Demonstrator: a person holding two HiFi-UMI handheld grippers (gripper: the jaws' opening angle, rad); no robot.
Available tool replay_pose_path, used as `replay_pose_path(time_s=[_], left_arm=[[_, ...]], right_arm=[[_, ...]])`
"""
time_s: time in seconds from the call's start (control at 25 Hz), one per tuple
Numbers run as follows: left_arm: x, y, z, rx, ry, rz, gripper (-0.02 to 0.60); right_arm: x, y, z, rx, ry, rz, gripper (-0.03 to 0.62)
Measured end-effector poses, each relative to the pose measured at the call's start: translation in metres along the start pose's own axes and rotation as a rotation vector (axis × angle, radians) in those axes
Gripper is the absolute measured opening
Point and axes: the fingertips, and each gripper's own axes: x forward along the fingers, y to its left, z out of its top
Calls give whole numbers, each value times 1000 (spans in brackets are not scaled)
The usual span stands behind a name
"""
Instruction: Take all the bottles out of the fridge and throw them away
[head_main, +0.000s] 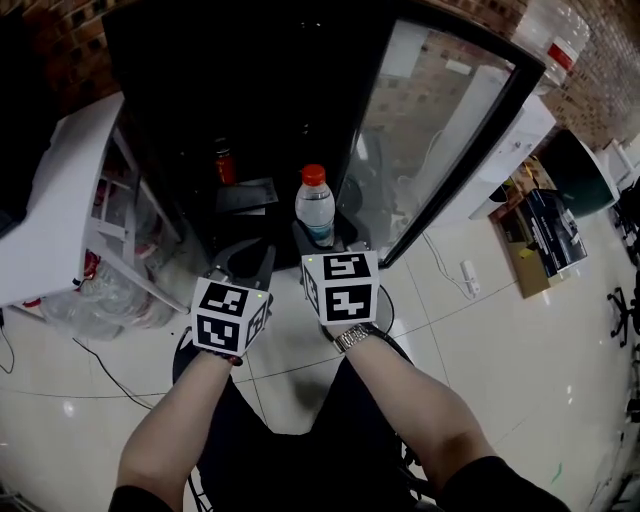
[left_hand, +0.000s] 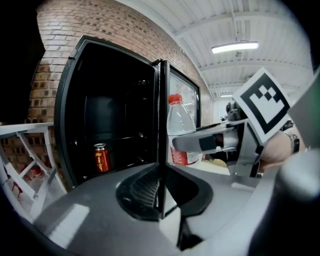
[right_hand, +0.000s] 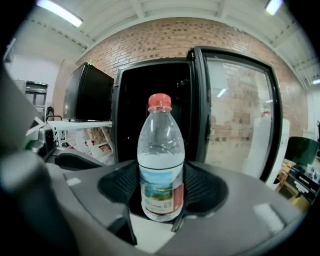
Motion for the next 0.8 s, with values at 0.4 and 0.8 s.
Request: replay_pose_path(time_s=[0.4,0.8], left_arm=[[41,-68,-20,37,59,-90,6],[91,-126,-60,44,151,-191,6]], right_arm=[[-44,-67,-79,43,119,-70,268],[-61,-112,-184,135,305,-102,268]])
